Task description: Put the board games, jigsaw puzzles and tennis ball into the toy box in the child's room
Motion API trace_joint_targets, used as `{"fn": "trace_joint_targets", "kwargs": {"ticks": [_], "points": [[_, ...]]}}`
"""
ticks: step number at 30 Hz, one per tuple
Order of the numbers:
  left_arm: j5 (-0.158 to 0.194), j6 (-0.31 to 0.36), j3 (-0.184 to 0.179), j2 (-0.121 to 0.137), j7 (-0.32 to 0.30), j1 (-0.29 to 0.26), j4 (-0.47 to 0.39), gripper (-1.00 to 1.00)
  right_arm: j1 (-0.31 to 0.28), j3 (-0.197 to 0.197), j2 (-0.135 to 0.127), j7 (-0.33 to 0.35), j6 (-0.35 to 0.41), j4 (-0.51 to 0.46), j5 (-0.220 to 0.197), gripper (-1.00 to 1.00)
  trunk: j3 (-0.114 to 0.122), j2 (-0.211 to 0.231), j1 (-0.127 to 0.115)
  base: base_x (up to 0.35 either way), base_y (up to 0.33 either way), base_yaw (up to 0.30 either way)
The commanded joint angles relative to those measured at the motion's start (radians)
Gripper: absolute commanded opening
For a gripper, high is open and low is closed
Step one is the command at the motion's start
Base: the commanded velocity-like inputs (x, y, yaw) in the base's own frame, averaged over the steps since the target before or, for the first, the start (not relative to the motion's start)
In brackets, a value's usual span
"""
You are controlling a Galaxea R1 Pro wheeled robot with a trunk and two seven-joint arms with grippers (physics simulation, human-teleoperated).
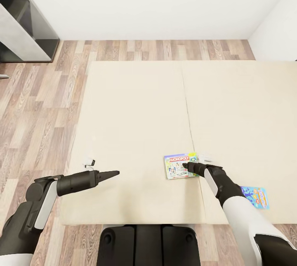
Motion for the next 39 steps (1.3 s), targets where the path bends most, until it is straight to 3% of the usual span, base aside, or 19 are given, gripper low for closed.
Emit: {"fn": "trace_joint_targets", "kwargs": {"ticks": [1, 15, 39], "points": [[0.001, 0.006, 0.000, 0.000, -0.002, 0.000, 0.000, 1.00, 0.000, -0.002, 0.000, 0.001, 0.006, -0.002, -0.009, 1.00, -0.001, -0.001, 0.001, 0.000, 0.000, 0.000], [0.001, 0.007, 0.001, 0.001, -0.002, 0.000, 0.000, 1.00, 0.000, -0.003, 0.002, 0.001, 0.006, -0.002, -0.009, 1.00, -0.001, -0.001, 0.001, 0.000, 0.020, 0.000], [0.001, 0.007, 0.001, 0.000, -0.002, 0.000, 0.000, 1.00, 0.000, -0.004, 0.002, 0.001, 0.006, -0.001, -0.009, 1.00, -0.001, -0.001, 0.001, 0.000, 0.153, 0.000]]}}
